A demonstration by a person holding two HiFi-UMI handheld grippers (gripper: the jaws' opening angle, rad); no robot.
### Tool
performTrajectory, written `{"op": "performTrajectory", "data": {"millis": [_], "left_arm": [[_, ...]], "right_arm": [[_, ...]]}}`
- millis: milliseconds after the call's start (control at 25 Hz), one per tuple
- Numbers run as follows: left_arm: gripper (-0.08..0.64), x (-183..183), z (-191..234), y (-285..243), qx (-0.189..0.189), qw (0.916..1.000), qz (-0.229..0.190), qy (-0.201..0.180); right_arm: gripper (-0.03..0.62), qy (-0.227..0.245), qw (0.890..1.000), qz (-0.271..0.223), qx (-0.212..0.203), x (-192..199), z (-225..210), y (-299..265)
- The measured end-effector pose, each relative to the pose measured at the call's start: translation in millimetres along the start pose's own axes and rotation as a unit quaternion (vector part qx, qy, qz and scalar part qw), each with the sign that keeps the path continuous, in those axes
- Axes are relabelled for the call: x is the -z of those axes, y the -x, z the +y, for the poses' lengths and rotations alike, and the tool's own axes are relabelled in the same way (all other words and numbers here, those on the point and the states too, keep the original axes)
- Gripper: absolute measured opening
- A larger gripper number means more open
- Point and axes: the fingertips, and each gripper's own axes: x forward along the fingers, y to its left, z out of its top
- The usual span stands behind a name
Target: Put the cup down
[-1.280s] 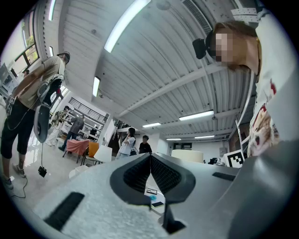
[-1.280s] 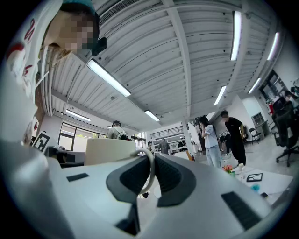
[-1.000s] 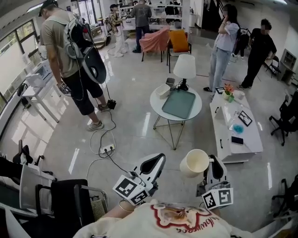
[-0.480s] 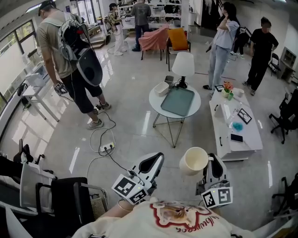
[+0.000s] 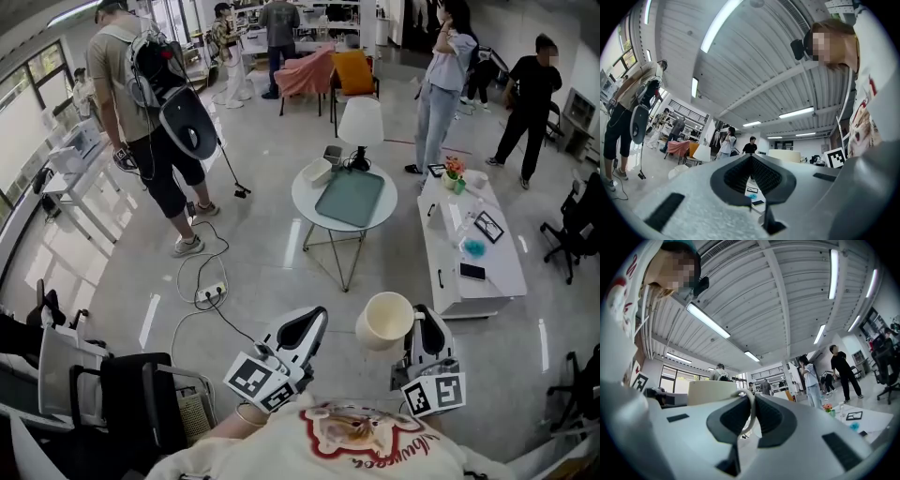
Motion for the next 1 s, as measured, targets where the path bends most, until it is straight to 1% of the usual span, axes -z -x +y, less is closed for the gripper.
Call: {"op": "performTrajectory", "data": {"millis": [120,280,520,760,1000], "left_arm": [[0.017,9.8,-9.9,-4.0,0.000,0.9999,0.009,-0.008],[0.017,12.5,-21.3,-5.6,-0.006,0.9998,0.006,-0.018],[0.017,16.0,-24.4,-4.2,-0.020,0.9994,0.009,-0.025],[0.017,15.5,-16.1,-5.6,-0.030,0.9991,0.010,-0.030],[0.017,18.4,3.8,-23.5,-0.028,0.9993,0.007,-0.024]], "right_arm": [[0.048,-0.002,1.000,0.000,-0.003,-0.9,-6.1,3.2],[0.048,-0.006,1.000,-0.004,-0.007,-3.8,-12.9,11.3],[0.048,-0.021,1.000,0.005,-0.013,6.6,-19.5,12.6],[0.048,-0.026,0.999,0.000,-0.020,7.0,-19.7,3.8],[0.048,-0.023,1.000,0.005,-0.015,11.3,-27.9,-13.5]]}}
